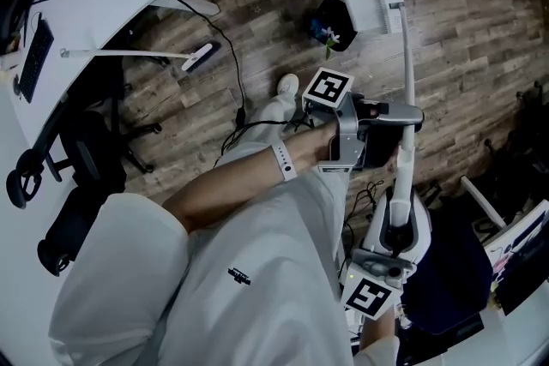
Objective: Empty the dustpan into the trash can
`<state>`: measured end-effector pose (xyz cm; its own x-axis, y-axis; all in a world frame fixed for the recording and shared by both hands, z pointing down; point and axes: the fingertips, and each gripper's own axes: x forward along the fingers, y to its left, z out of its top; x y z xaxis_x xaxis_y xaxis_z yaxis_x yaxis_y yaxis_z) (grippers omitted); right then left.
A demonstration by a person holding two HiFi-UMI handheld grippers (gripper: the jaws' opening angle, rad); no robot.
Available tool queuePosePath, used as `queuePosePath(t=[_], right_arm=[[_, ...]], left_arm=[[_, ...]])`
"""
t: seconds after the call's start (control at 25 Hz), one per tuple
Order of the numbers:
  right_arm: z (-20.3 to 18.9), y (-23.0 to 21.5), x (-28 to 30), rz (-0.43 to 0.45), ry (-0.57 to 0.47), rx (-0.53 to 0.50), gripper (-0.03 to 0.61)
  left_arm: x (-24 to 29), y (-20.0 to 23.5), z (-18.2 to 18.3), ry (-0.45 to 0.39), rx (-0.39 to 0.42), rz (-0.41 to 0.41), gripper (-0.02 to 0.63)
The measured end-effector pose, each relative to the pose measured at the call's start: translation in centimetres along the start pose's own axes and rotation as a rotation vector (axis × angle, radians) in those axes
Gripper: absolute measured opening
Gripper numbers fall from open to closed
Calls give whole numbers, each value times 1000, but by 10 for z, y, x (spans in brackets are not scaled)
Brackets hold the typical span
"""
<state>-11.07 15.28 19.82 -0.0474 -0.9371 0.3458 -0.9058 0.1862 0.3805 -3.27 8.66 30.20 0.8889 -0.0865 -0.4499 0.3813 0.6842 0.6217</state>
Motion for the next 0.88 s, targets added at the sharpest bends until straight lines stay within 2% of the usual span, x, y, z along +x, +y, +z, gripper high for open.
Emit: queuePosePath(t=[0.2, 0.4, 0.68, 0.88], right_arm=[[1, -13, -12, -72, 9, 89, 126], [1, -36, -23, -153, -8, 231, 126], [-25, -80, -49, -297, 33, 464, 127], [-43, -105, -65, -397, 39, 584, 127]], left_arm=[[14, 10, -11, 42, -17, 43, 137], [36, 22, -20, 85, -41, 92, 137], [71, 53, -27, 111, -75, 198, 137], [95, 80, -32, 145, -109, 251, 133]])
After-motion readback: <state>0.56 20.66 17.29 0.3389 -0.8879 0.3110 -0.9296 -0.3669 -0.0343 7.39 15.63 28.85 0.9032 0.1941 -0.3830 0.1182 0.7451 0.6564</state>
